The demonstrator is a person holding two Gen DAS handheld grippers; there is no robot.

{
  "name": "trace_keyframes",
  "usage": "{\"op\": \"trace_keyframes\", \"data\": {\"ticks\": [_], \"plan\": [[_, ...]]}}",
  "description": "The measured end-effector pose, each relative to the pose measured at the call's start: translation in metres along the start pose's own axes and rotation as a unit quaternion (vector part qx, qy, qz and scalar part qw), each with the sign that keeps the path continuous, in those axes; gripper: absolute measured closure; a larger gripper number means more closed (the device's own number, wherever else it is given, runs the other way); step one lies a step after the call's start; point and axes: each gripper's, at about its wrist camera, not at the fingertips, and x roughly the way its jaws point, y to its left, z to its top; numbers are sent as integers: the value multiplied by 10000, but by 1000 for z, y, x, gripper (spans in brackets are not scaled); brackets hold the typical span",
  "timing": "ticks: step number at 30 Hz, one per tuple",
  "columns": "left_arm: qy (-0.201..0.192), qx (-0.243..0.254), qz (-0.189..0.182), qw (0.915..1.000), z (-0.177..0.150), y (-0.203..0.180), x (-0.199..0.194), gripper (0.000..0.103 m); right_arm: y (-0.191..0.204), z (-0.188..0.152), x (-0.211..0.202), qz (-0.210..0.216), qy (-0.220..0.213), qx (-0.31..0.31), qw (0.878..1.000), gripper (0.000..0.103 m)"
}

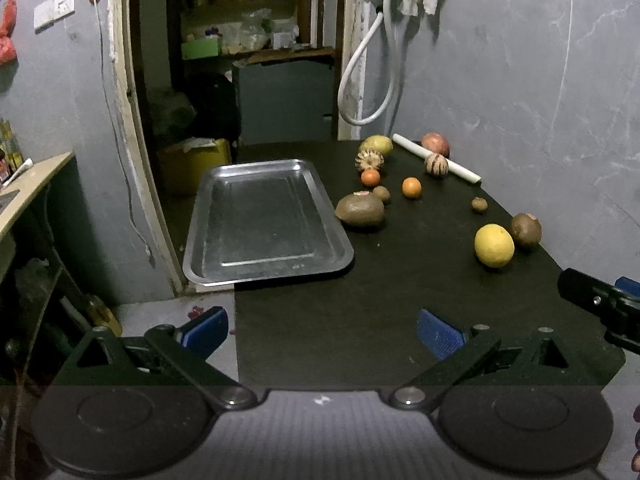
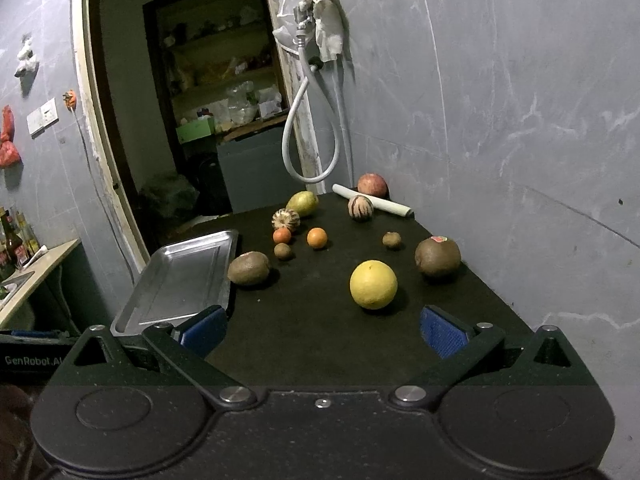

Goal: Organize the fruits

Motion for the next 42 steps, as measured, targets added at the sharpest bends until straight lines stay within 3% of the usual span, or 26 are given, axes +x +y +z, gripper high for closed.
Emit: {"op": "trace_keyframes", "data": {"ticks": [7,18,22,30,42], "plan": [[193,-20,-23,9998,2,0,8,1,-8,3,7,-128,153,101,9998,0],[744,-56,-129,9971,4,15,32,1,-12,-6,25,-478,729,365,9955,0],[939,-1,-425,9947,11,24,51,1,-7,-9,30,-641,815,441,9936,0],[930,537,-1078,9883,47,38,94,1,20,-6,51,-1207,868,622,9869,0],[842,1652,-2010,9619,84,61,159,1,82,-15,89,-1880,1116,898,9717,0]]}}
